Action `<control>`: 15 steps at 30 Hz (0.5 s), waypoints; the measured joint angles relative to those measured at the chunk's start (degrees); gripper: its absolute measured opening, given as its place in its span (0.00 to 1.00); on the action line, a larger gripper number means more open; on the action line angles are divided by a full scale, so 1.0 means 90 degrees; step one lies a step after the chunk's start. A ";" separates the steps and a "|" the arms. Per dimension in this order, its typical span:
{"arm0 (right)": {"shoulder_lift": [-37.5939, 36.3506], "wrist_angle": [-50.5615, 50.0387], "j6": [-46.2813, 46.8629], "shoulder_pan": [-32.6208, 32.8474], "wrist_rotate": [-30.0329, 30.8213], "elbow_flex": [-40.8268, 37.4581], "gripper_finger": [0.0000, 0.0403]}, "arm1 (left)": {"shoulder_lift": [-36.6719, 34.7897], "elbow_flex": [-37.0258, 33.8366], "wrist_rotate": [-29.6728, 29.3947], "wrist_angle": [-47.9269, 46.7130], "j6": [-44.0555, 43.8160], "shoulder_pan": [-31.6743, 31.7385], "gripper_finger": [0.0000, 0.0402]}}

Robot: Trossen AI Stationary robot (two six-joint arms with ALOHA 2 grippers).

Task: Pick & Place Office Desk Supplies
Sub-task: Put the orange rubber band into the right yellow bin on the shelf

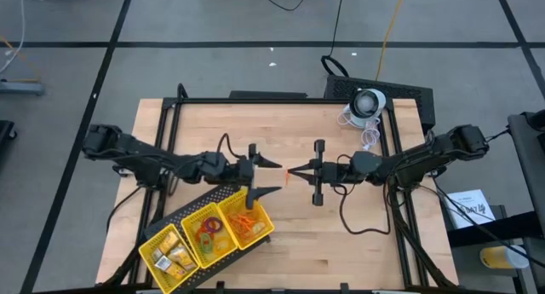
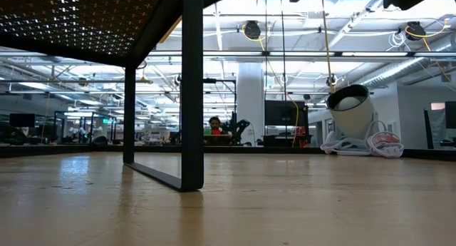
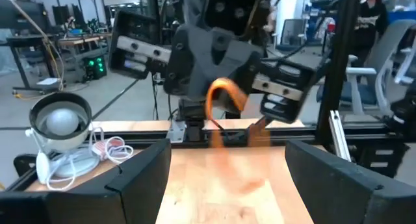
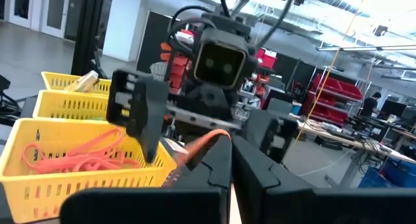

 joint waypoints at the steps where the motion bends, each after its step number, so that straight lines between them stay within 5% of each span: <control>1: 0.0004 0.0014 -0.0003 0.0000 0.0000 0.0000 0.00 | 0.0074 0.0000 0.0006 0.0093 -0.0034 0.0034 0.78; 15: -0.0001 0.0048 -0.0049 0.0000 -0.0002 0.0002 0.00 | 0.0603 0.0000 0.0560 0.1085 -0.0436 0.0306 0.78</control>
